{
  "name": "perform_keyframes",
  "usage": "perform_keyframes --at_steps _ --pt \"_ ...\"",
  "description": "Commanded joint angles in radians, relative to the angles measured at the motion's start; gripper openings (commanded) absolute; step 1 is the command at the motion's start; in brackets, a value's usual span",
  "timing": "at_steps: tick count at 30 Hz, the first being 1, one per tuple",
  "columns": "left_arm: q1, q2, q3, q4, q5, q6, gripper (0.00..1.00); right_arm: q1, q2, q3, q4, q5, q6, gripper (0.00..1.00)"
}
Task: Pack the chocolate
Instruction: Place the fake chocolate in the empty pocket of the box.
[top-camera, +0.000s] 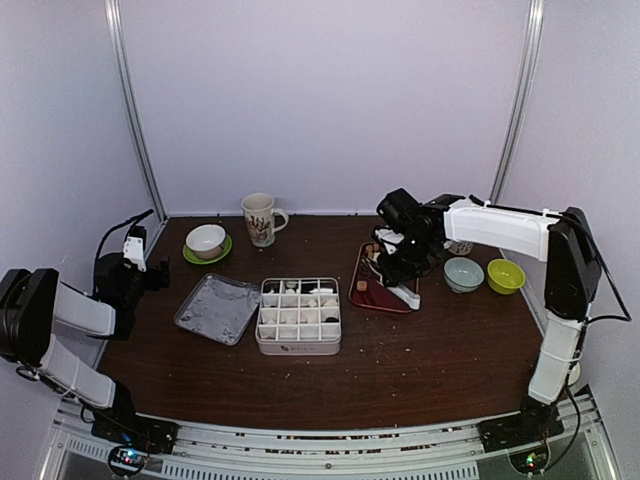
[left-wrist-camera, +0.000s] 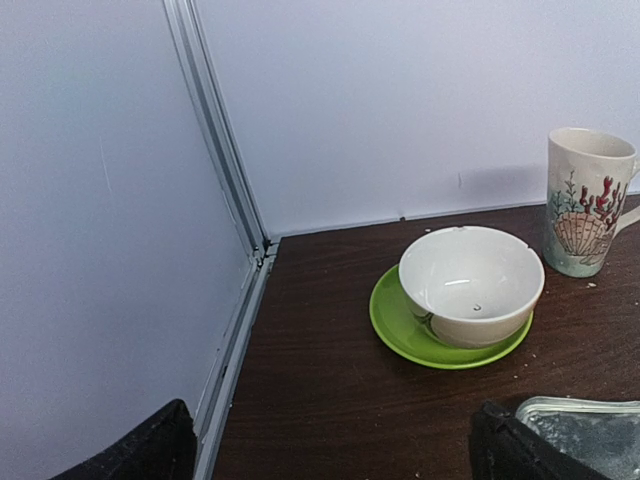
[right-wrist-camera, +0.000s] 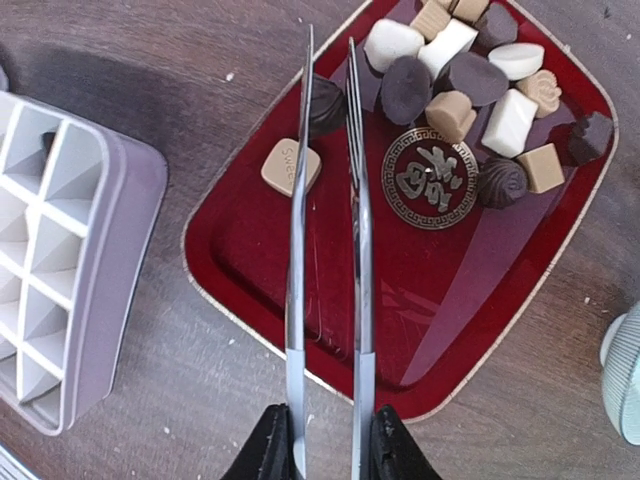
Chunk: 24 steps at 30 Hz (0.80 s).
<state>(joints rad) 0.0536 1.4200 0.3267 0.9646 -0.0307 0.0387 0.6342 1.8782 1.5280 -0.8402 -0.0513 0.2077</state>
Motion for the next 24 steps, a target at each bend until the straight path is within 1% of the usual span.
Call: perform_keyframes --at_steps 1,4,6,11,15,24 --pt "0.007 0.005 0.015 0.028 -0.006 -0.008 0.98 0.007 -0.157 -0.057 0.035 -0.028 -0.052 0.18" --pt "0.007 0.005 0.014 0.027 -0.006 -0.008 0.98 0.030 -0.231 -0.129 0.071 -0.087 -0.092 0.18" --pt "0.007 0.005 0.014 0.028 -0.006 -0.009 0.98 0.056 -0.277 -0.191 0.098 -0.152 -0.133 0.17" --pt "0.007 0.005 0.014 0.027 -0.006 -0.008 0.98 0.172 -0.376 -0.292 0.151 -0.255 -0.216 0.16" --pt "0.007 0.005 0.014 0.027 -0.006 -0.009 0.98 0.242 -0.405 -0.325 0.179 -0.265 -0.225 0.16" --pt "0.006 0.005 0.014 0.026 -0.006 -0.008 0.98 0.306 -0.358 -0.320 0.176 -0.237 -0.232 0.18"
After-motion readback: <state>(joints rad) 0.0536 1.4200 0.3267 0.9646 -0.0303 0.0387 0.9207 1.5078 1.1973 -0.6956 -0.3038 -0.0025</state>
